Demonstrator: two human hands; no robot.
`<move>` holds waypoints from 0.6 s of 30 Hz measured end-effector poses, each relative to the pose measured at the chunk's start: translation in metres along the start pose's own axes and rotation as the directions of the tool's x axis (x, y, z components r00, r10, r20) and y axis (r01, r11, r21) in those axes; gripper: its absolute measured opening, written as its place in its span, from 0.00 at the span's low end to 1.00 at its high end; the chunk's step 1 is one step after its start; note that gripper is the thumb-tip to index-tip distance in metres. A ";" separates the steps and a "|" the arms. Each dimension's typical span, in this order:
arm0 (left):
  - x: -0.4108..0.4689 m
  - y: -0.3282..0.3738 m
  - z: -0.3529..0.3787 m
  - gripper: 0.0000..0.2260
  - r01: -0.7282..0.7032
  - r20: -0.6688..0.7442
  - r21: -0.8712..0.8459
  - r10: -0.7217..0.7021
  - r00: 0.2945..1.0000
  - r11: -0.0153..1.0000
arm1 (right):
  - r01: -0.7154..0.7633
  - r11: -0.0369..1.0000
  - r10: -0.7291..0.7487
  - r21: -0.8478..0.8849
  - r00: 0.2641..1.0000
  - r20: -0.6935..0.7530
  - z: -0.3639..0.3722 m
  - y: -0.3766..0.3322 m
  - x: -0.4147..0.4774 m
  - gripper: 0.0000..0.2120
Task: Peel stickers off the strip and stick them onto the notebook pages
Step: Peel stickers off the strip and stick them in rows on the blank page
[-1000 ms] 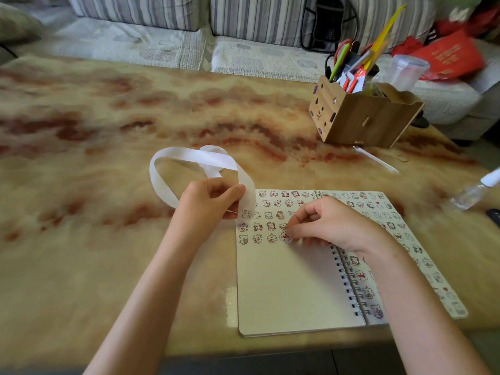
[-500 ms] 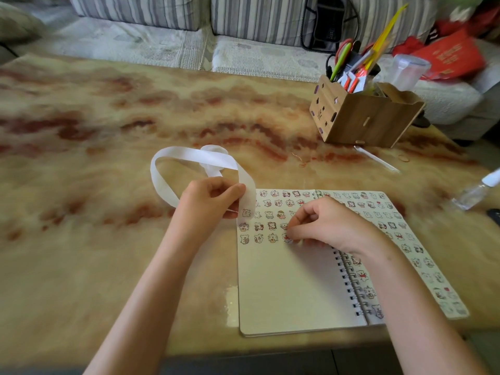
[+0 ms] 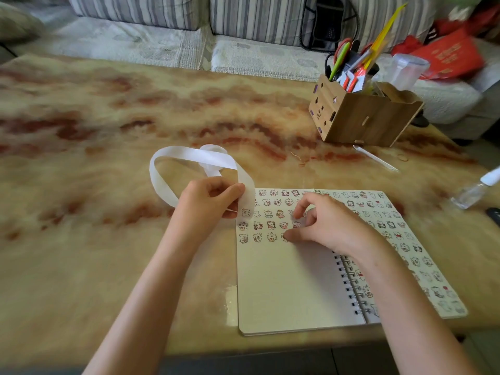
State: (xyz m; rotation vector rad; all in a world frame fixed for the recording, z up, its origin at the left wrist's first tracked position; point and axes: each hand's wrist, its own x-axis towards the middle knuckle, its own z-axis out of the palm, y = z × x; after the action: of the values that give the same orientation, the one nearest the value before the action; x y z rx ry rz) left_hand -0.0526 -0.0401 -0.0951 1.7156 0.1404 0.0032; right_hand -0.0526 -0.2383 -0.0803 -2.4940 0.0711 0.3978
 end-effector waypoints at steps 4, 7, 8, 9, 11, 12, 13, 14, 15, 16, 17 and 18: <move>-0.001 0.001 0.000 0.07 -0.005 0.005 0.000 0.005 1.000 1.000 | 0.031 0.999 -0.031 -0.018 0.999 0.005 0.000 -0.001 -0.001 0.13; 0.000 0.001 0.000 0.07 -0.004 0.004 0.005 0.004 1.000 1.000 | 0.044 0.999 -0.044 -0.002 0.996 0.074 -0.002 0.001 0.001 0.09; 0.000 0.001 0.000 0.07 -0.003 0.004 0.005 0.003 1.000 1.000 | 0.045 0.999 -0.045 0.001 0.995 0.091 -0.002 0.002 0.002 0.07; 0.000 0.001 0.000 0.07 -0.001 0.005 0.002 0.001 1.000 1.000 | 0.046 0.999 -0.046 0.001 0.994 0.100 -0.003 0.003 0.002 0.07; 0.000 0.001 0.000 0.07 -0.001 0.006 -0.002 0.001 1.000 1.000 | 0.052 0.999 -0.051 -0.002 0.994 0.099 -0.003 0.004 0.003 0.06; 0.000 0.001 0.001 0.07 -0.002 0.005 -0.002 0.002 1.000 1.000 | 0.051 0.999 -0.051 0.004 0.994 0.094 -0.003 0.004 0.002 0.07; 0.000 0.001 0.001 0.07 -0.003 0.005 -0.001 0.003 1.000 1.000 | 0.046 0.999 -0.047 0.019 0.995 0.092 -0.003 0.003 0.001 0.09; 0.000 0.001 0.001 0.07 -0.002 0.004 -0.001 0.002 1.000 1.000 | 0.036 0.999 -0.039 0.039 0.995 0.093 -0.003 0.002 0.000 0.13; 0.000 0.001 0.001 0.07 0.000 0.005 -0.001 0.000 1.000 1.000 | 0.028 0.998 -0.032 0.049 0.995 0.096 -0.003 0.001 0.000 0.17; 0.000 0.001 0.001 0.07 0.001 0.006 -0.001 -0.001 1.000 1.000 | 0.026 0.999 -0.030 0.040 0.995 0.100 -0.002 0.001 0.000 0.19; 0.000 0.001 0.002 0.07 0.002 0.009 -0.002 -0.002 1.000 1.000 | 0.031 0.999 -0.033 0.022 0.994 0.103 -0.002 0.000 0.000 0.19; 0.000 0.001 0.002 0.07 0.003 0.010 0.001 -0.003 1.000 1.000 | 0.036 0.999 -0.037 0.009 0.993 0.108 -0.001 0.001 0.000 0.18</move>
State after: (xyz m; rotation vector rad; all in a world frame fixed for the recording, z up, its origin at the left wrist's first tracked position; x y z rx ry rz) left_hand -0.0521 -0.0418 -0.0947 1.7157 0.1359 -0.0075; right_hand -0.0522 -0.2397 -0.0796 -2.4583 -0.0163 0.5160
